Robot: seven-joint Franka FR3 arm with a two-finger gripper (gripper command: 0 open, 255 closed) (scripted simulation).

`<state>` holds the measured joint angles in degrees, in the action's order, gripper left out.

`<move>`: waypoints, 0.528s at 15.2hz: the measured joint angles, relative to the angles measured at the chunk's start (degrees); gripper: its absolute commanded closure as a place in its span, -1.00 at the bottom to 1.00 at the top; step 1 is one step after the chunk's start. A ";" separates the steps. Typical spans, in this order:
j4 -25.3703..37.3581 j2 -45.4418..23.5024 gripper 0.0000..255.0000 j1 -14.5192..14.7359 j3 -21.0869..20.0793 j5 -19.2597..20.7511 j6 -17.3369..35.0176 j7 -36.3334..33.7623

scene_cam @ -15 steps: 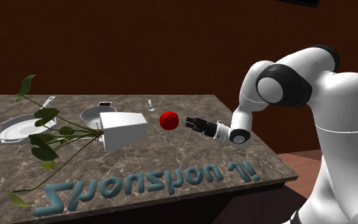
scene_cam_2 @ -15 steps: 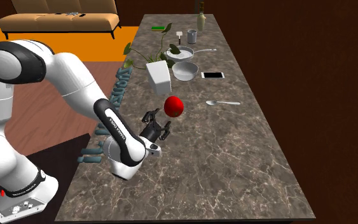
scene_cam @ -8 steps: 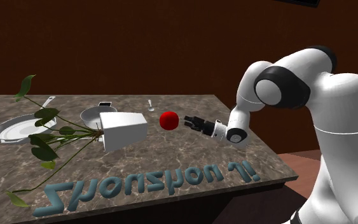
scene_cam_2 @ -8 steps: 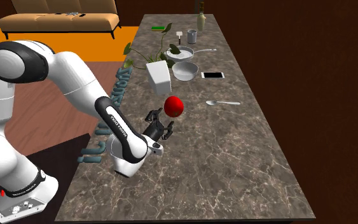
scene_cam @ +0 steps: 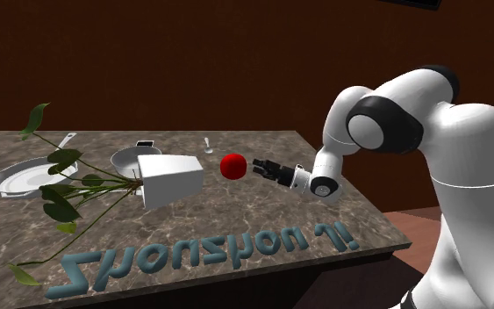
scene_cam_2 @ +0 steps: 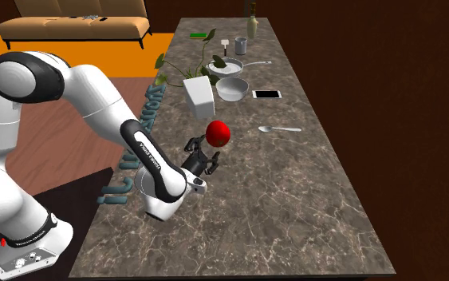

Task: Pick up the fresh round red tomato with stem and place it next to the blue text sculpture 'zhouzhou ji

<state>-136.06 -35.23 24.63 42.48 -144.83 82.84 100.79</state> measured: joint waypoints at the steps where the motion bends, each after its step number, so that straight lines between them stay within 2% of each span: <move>1: 0.03 -0.12 1.00 0.21 0.14 -0.13 0.05 0.08; 8: 1.49 -0.85 1.00 -0.18 -0.19 -0.21 0.57 -0.99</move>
<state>-134.57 -36.08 24.45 42.28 -145.04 83.42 99.81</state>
